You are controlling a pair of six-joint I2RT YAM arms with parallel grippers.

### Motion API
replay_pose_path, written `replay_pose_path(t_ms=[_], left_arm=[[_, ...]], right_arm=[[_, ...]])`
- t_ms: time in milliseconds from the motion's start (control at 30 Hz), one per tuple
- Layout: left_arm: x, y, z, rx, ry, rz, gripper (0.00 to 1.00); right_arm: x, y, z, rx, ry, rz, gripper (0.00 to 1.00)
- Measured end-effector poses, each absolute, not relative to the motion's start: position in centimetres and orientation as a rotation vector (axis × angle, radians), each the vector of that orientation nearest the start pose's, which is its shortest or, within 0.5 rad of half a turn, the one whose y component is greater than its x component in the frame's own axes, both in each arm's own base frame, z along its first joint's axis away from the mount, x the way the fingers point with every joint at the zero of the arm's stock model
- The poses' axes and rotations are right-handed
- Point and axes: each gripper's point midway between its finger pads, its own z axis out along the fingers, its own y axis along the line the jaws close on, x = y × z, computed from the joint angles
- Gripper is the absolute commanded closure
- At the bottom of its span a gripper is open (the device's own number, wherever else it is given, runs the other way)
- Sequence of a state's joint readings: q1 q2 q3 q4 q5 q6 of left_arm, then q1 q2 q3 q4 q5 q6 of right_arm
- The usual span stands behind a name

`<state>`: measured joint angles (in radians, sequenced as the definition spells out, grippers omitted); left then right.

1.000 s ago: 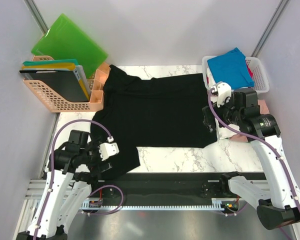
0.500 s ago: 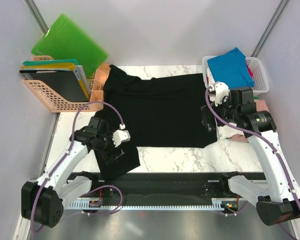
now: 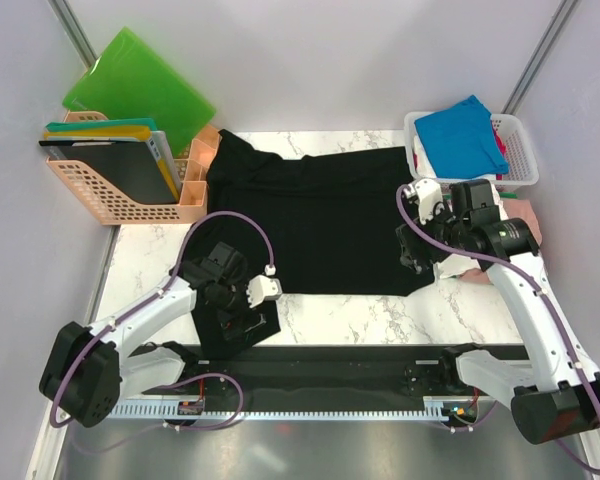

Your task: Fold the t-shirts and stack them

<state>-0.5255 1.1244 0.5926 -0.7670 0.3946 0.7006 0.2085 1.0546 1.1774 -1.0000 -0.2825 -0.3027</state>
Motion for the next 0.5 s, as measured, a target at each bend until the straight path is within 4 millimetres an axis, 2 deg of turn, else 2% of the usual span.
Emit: replay_pose_path(t_ms=[100, 167, 233, 367, 433, 500], left_arm=[[14.5, -13.3, 4.2, 1.632, 2.239, -0.510, 0.00], [16.0, -13.7, 5.4, 1.588, 2.215, -0.462, 0.00], [18.5, -14.2, 7.5, 1.515, 2.163, -0.384, 0.00], [24.8, -14.4, 13.7, 1.288, 2.047, -0.211, 0.00], [27.5, -13.2, 16.5, 1.148, 2.018, -0.142, 0.00], [30.2, -10.9, 19.1, 0.984, 1.990, -0.050, 0.00]], right_arm=[[22.6, 9.2, 19.7, -0.860, 2.365, 0.352, 0.13], [21.6, 9.1, 18.3, -0.935, 2.407, 0.363, 0.13], [21.0, 8.7, 17.0, -1.002, 2.432, 0.347, 0.13], [20.4, 8.5, 15.7, -1.156, 2.442, 0.309, 0.18], [20.2, 9.5, 15.1, -1.259, 2.423, 0.329, 0.21], [19.9, 11.1, 14.3, -1.368, 2.403, 0.374, 0.20]])
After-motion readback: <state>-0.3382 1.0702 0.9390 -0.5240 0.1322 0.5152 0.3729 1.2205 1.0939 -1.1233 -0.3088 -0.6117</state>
